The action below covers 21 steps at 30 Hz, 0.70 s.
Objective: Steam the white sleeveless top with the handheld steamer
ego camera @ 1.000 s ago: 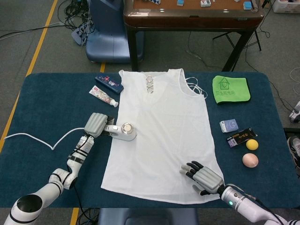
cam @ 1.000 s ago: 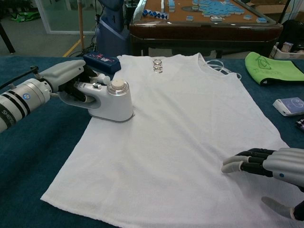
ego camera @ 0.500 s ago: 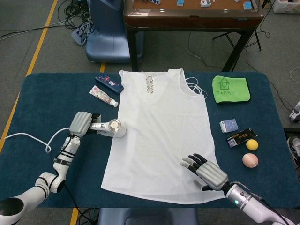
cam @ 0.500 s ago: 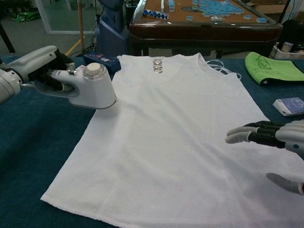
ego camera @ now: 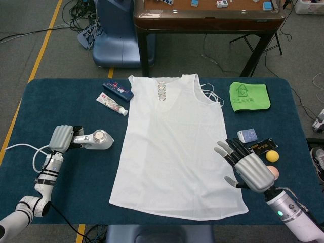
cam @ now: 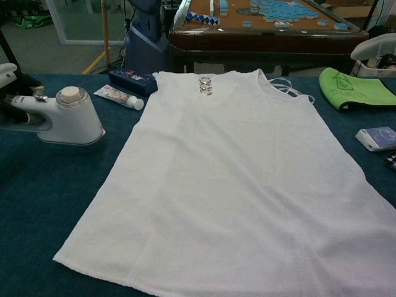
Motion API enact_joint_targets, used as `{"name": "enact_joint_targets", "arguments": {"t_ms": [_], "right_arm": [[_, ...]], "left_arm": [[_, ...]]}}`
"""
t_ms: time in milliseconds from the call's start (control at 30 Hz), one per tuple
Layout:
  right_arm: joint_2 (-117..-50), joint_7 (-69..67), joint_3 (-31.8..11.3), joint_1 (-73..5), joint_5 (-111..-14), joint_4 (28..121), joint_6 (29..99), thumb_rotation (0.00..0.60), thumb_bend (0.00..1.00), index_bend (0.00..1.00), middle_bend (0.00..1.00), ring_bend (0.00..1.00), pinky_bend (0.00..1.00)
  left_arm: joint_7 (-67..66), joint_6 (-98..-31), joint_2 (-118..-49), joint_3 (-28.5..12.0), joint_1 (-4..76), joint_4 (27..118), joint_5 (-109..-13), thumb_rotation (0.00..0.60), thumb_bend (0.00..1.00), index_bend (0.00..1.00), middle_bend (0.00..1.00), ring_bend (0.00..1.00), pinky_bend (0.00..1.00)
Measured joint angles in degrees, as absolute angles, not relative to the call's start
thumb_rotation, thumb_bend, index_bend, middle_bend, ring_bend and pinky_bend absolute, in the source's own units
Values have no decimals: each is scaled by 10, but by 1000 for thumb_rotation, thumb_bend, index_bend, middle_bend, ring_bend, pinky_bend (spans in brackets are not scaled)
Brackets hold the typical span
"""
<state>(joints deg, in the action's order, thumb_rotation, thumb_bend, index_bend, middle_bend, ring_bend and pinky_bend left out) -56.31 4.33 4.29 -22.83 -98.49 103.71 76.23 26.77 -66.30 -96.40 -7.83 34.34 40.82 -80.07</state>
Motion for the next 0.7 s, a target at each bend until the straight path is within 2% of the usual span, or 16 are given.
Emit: {"name": "enact_joint_targets", "arguments": {"t_ms": [167,267,367,433,533,600,700], "right_arm": [[-556,45,41,-218,-980,1042,763,564,282,0,76,0,12],[-554,44,41,-213,-981,1043,762,564,282,0,76,0,12],[-552,43,41,-210,-982,1043,759,562,282,0,76,0,12],[-552,42,41,-209,-983,1043,756,561,282,0,76,0,12],[-553,39,39,-207,-983,1041,754,563,282,0,76,0,12],[-554,36,38,-206,-984,1039,753,563,282,0,76,0,12],[-554,32,35,-205,-984,1036,752,563,282,0,76,0,12]], "left_arm": [[268,-644,-972,-74,339,377,-798,600,186,756,740,620,705],[271,-632,-977,-72,337,361,-796,600,185,675,707,577,690],[274,-621,-978,-68,334,356,-796,600,185,511,571,470,647],[274,-616,-976,-66,332,359,-797,600,185,352,428,371,591],[270,-611,-969,-65,329,372,-796,600,174,175,266,251,492],[263,-606,-962,-64,327,385,-794,600,161,73,176,175,425],[248,-599,-948,-64,323,411,-790,600,148,1,78,92,352]]}}
